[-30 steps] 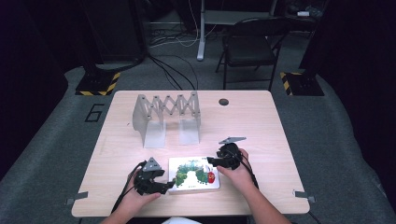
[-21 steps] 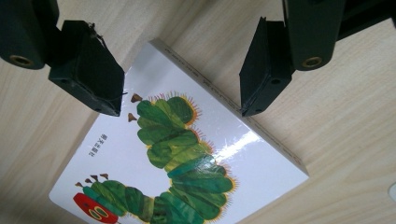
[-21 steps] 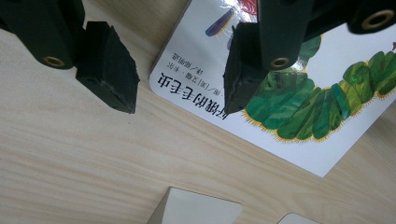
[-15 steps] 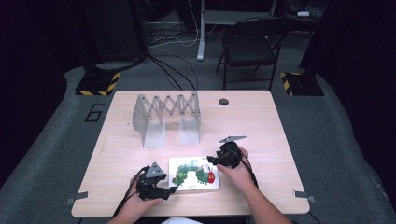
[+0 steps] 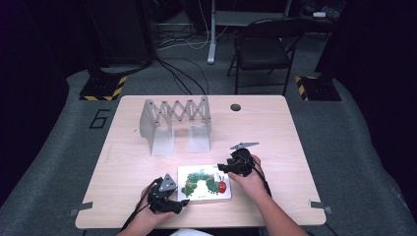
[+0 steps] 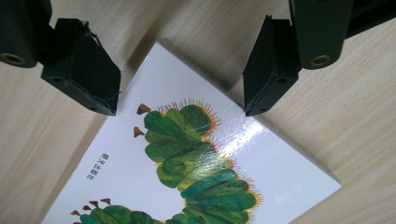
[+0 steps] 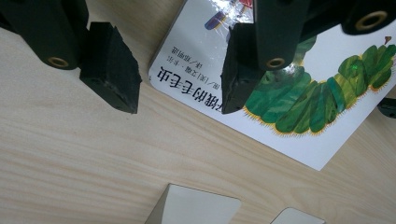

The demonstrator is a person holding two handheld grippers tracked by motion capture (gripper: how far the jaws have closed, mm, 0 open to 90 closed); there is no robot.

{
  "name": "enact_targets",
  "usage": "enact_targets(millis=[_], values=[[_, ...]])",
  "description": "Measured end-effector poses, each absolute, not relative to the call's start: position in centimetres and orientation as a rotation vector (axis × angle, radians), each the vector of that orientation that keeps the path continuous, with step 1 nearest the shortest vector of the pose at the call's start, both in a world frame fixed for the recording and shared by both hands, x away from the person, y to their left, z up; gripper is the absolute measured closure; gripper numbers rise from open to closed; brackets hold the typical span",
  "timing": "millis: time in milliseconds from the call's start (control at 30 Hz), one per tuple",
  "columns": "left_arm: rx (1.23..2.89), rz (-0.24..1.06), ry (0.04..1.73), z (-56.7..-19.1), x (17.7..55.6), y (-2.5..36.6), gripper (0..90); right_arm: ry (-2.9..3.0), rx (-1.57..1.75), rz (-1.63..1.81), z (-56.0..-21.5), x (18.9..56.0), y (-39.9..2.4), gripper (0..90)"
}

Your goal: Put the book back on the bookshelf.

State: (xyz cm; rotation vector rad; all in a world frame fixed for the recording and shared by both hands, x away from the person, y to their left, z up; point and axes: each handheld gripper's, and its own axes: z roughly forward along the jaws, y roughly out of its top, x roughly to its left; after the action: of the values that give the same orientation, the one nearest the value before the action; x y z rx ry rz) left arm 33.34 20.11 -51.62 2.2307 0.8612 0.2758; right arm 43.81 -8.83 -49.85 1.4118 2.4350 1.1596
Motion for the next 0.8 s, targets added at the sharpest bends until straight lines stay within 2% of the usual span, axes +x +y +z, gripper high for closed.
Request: enact_targets(millis=[533, 800], values=[[2.190, 0.270, 0.828, -52.2, 35.1, 19.4, 27.1, 2.404, 1.544, 1.185, -50.4, 45.5, -10.3, 46.7], [2.200, 0.332, 0.818, -52.6, 34.5, 19.0, 24.2, 2.421, 1.560, 1.144, -50.5, 45.6, -10.2, 46.9]])
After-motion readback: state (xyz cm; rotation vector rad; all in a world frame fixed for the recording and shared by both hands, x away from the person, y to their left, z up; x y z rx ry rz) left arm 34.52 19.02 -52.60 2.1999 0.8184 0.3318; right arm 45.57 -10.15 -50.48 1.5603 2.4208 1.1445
